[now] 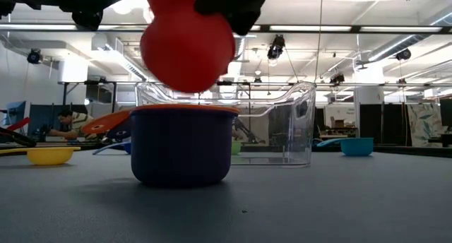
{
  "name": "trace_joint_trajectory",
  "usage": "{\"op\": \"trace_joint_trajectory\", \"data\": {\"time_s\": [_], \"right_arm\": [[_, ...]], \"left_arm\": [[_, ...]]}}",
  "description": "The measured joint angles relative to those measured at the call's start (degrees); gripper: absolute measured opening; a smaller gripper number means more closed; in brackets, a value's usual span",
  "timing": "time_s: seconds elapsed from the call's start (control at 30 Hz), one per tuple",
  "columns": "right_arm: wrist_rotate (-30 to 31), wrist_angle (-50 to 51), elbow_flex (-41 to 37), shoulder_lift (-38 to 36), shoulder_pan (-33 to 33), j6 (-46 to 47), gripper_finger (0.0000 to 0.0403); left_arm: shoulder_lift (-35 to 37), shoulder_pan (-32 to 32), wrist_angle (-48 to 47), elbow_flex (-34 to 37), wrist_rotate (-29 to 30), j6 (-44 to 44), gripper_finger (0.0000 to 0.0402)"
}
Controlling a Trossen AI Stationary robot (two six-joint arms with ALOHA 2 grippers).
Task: Nest measuring cups in basket
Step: Stack the red measuring cup on top of the orange measuring cup
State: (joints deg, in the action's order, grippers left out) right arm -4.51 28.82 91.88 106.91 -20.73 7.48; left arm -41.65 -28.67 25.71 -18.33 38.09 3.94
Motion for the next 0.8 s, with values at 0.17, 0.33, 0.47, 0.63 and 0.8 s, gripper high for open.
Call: {"op": "trace_joint_trajectory", "data": {"time_s": [0.17,0.33,0.47,0.63,0.8], "right_arm": [[1.15,1.14,0.11,1.4,0.0,-0.03,0.0008],[3.11,2.05,0.11,1.92,0.0,-0.68,0.0013],[3.49,2.07,0.11,1.92,0.02,-0.7,0.0034],[4.66,2.09,0.11,1.85,0.02,-1.0,0.0079],[4.72,2.79,0.99,0.28,0.02,-1.54,0.0118]], "left_arm": [[0.0,0.0,-0.05,0.0,-0.02,-0.02,0.0],[-0.05,0.0,-0.11,-0.02,-0.02,-0.02,0.0],[-0.11,0.0,-0.19,-0.02,-0.04,-0.02,0.0],[-0.17,0.0,-0.24,-0.02,-0.05,-0.02,0.0],[-0.2,0.0,-0.42,-0.02,-0.05,-0.02,0.0]]}}
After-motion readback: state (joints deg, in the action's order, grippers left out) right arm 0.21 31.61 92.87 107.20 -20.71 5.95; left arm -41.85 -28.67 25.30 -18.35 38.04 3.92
